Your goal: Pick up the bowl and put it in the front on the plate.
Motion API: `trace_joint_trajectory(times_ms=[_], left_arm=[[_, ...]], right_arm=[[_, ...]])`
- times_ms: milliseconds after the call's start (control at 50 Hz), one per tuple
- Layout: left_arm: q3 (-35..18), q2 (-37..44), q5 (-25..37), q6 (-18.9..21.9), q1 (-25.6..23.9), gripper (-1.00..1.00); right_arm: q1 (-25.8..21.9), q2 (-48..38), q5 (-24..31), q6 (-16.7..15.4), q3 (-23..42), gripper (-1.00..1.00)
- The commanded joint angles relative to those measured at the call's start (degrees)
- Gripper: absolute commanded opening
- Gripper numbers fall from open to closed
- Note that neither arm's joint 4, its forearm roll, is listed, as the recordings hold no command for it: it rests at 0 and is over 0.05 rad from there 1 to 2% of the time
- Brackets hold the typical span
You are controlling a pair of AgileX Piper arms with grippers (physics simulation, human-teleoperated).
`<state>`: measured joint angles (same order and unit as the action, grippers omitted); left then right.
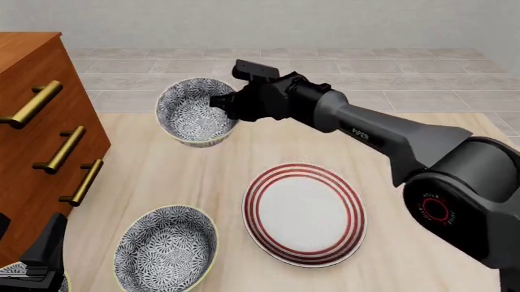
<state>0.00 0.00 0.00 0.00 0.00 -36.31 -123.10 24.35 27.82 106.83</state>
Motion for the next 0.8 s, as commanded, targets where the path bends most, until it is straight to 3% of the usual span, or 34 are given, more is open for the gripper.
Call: trace_joint_trajectory(times_ms=[20, 800], left_arm=[[0.0, 0.0, 0.0, 0.0, 0.0, 1.0], [0.0, 0.0, 0.0, 0.0, 0.0, 1.0]], right_arm=[[0.69, 7.43, -1.82, 0.74, -8.32, -1.0], [2.56, 25.91, -9.13, 3.09, -33.95, -1.0]])
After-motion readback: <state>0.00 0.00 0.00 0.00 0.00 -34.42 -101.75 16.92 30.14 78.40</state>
